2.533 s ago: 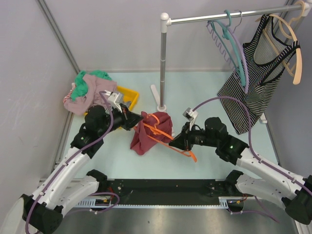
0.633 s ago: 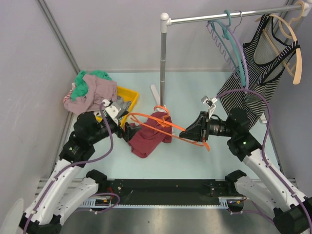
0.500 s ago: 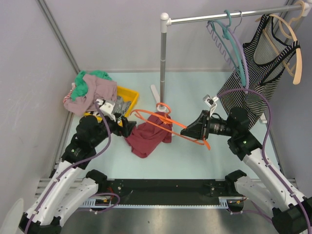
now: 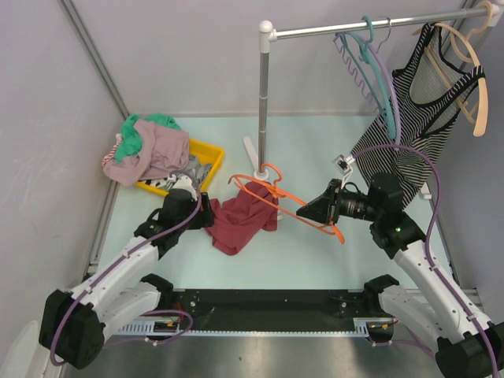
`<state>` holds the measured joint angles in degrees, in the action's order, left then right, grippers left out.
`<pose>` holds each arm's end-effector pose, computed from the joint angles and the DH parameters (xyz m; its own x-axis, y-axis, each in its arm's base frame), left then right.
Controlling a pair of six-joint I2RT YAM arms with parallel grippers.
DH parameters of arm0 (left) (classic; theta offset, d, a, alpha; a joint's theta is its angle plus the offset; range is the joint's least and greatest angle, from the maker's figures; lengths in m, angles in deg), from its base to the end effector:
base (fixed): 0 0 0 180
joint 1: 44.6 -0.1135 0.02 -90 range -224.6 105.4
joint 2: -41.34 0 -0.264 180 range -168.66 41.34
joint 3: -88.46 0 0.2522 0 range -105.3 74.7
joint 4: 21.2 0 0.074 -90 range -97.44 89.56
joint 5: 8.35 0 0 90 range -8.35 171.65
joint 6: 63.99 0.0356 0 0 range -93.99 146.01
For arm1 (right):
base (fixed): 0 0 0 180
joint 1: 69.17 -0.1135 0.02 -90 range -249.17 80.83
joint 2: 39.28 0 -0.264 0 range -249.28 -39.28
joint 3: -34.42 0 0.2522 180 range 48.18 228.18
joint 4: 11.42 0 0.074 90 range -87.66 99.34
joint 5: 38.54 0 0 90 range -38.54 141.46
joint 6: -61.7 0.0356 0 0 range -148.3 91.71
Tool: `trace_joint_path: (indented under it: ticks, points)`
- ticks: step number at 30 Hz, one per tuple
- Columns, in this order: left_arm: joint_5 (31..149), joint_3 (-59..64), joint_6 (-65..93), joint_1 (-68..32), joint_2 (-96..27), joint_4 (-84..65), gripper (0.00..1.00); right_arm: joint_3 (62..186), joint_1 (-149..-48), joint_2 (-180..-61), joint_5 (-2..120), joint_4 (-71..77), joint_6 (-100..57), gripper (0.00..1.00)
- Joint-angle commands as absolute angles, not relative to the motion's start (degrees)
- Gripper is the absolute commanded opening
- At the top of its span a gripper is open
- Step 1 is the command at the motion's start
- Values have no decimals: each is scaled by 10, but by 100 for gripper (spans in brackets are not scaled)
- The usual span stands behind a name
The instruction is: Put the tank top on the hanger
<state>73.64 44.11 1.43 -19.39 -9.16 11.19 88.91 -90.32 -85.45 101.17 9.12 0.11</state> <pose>0.1725 -0.0757 0.2221 -0.6471 -0.1506 -0.7474 0.0594 0.9673 -0.2464 0.1595 0.0908 0.3199 -0.6154 0.0918 -0.7828 -0.7228 0.3302 0.6070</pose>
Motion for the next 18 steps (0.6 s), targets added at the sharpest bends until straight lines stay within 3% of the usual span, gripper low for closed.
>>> trace_joint_path:
  ticks: [1,6,12,16,18]
  points:
    - [720,464,-34,-196,-138,37,71,892,-901,-828,1011,79,-2,0]
    - [706,473,-41,-203,-191,13,71,891,-901,-820,1016,93,-10,0]
    - [697,462,-26,-207,-251,-10,63,880,-901,-816,1017,95,-11,0]
    - [693,464,-17,-214,-283,-5,52,878,-901,-810,1019,91,-9,0]
    - [698,472,-15,-224,-278,-9,39,880,-902,-811,1035,88,-3,0]
